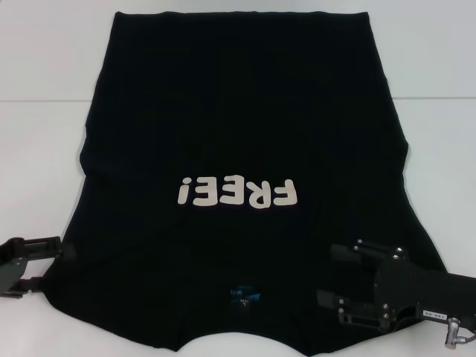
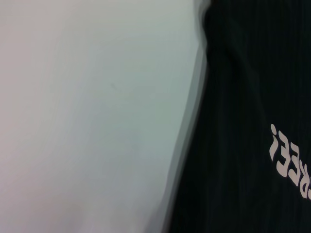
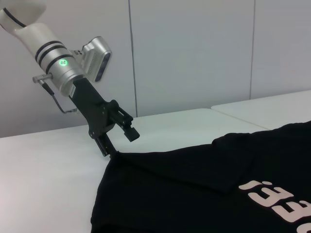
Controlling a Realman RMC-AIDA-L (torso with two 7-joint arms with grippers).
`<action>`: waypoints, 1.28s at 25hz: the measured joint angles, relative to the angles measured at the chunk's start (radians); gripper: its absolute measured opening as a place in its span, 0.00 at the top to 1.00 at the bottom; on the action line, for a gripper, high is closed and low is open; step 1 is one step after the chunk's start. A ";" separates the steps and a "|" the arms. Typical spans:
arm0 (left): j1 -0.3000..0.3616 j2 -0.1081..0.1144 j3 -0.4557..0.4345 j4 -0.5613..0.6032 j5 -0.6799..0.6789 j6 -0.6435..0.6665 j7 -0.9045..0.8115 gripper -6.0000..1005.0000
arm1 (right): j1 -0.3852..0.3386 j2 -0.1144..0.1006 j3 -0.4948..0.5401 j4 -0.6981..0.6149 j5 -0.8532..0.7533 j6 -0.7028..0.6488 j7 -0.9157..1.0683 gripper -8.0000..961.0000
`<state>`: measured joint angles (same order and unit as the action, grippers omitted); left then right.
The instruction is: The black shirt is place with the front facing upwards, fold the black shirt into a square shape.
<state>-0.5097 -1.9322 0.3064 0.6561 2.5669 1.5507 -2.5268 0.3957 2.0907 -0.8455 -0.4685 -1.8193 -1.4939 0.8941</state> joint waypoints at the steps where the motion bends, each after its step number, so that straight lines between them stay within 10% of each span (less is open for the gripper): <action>1: 0.001 0.000 0.000 0.002 0.002 0.000 0.000 0.06 | 0.000 0.000 0.000 -0.001 0.000 -0.001 0.000 0.19; 32: -0.021 -0.008 0.043 0.023 0.050 -0.015 0.011 0.15 | -0.001 -0.003 0.007 -0.008 0.008 -0.029 0.006 0.19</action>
<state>-0.5306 -1.9406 0.3496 0.6792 2.6168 1.5361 -2.5154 0.3943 2.0878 -0.8381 -0.4765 -1.8118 -1.5231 0.9003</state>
